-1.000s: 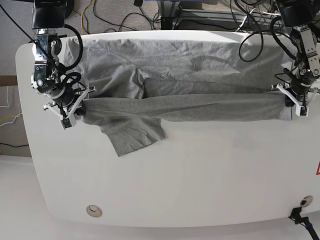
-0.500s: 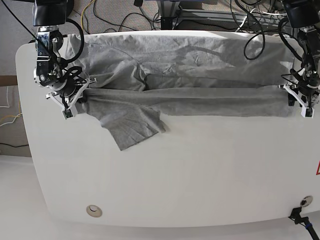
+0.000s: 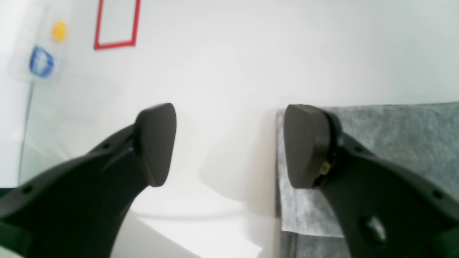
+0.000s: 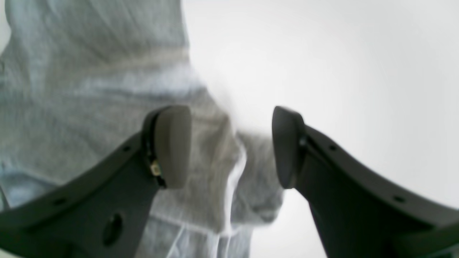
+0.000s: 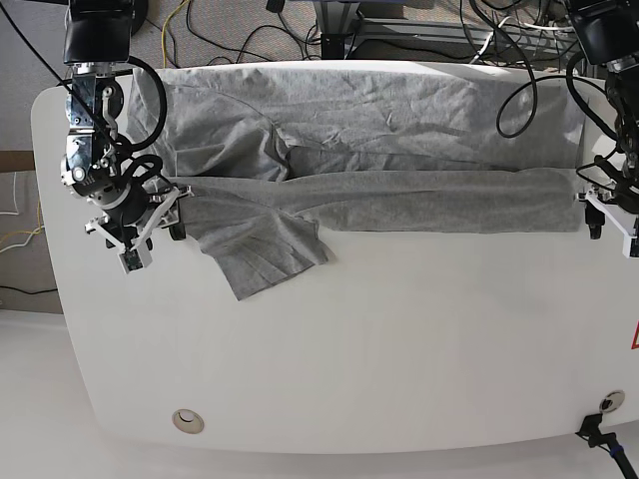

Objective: Fold the T-shirt properly
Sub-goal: 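Release the hem and move both grippers to the folded edge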

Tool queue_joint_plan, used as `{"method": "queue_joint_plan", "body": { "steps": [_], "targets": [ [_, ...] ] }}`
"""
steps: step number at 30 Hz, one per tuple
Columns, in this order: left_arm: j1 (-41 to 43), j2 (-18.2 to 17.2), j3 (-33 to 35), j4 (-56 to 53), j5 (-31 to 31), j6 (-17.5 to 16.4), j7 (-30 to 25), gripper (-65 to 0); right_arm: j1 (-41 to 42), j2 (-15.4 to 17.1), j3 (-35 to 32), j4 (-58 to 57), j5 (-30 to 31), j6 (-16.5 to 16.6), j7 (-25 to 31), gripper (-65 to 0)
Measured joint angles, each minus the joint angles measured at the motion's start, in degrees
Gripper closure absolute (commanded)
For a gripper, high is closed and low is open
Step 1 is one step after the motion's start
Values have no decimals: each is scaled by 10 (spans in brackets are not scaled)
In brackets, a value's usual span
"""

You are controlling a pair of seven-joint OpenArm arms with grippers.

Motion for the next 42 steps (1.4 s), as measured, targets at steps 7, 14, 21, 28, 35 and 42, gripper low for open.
{"method": "queue_joint_plan", "body": {
  "steps": [7,14,21,28,35,42],
  "targets": [
    [-56,20,7,-83,1,-3,5,-443,98,-56,-4,-147,-5,0,9,-346],
    [-101,42,52,-166,1,-3,3,-443,155,-65,-30,-261,-2,0,54,-347],
    [-102,64,71,-173,4,-40,3,-443,166,-92,-32,-261,-2,1,56,-348],
    [-102,66,82,-173,4,-40,4,-443,180,-102,-30,-332,-2,0,103,-348],
    [-106,65,82,-190,-2,-40,-5,-442,184,-107,-30,-353,-1,1,128,-346],
    [-106,65,82,-190,-3,-40,-5,-441,185,-130,-66,-349,2,0,135,-344]
  ]
}}
